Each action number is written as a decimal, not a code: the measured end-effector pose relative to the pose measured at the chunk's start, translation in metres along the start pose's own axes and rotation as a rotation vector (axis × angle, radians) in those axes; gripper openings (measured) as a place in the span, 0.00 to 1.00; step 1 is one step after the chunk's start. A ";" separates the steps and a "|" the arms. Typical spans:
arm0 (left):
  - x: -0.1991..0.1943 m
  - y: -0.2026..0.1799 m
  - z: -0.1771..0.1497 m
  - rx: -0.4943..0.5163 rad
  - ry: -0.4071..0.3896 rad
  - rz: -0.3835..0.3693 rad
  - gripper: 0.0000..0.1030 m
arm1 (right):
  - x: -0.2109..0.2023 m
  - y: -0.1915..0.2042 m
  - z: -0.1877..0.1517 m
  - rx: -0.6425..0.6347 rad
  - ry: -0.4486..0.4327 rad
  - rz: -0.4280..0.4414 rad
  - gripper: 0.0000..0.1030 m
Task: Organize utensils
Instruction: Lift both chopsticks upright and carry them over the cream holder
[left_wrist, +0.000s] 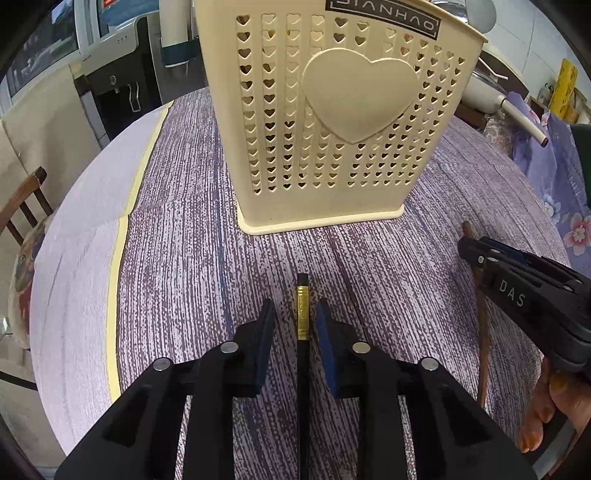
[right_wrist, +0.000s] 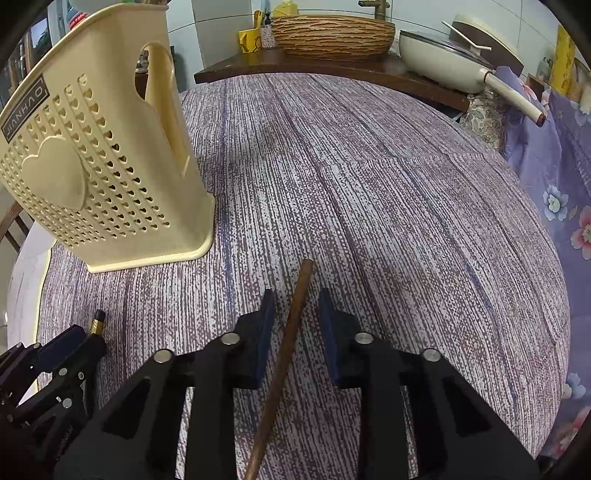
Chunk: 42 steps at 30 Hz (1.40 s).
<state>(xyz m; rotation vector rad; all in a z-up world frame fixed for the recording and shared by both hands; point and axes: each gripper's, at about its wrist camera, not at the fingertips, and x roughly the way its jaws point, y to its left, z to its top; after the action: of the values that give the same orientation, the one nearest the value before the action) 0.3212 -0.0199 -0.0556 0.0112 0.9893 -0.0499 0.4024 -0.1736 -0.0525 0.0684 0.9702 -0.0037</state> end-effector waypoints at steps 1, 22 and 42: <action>0.000 0.001 0.001 -0.001 0.000 0.006 0.17 | 0.000 0.001 -0.001 -0.001 0.000 0.002 0.18; -0.024 0.016 0.004 -0.086 -0.059 -0.076 0.08 | -0.034 -0.020 -0.008 0.069 -0.065 0.232 0.09; -0.159 0.022 0.007 -0.032 -0.345 -0.176 0.08 | -0.191 -0.034 -0.009 -0.116 -0.318 0.522 0.07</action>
<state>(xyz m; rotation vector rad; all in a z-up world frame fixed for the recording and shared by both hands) 0.2409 0.0078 0.0803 -0.1106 0.6444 -0.1913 0.2864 -0.2125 0.0978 0.2065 0.6110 0.5072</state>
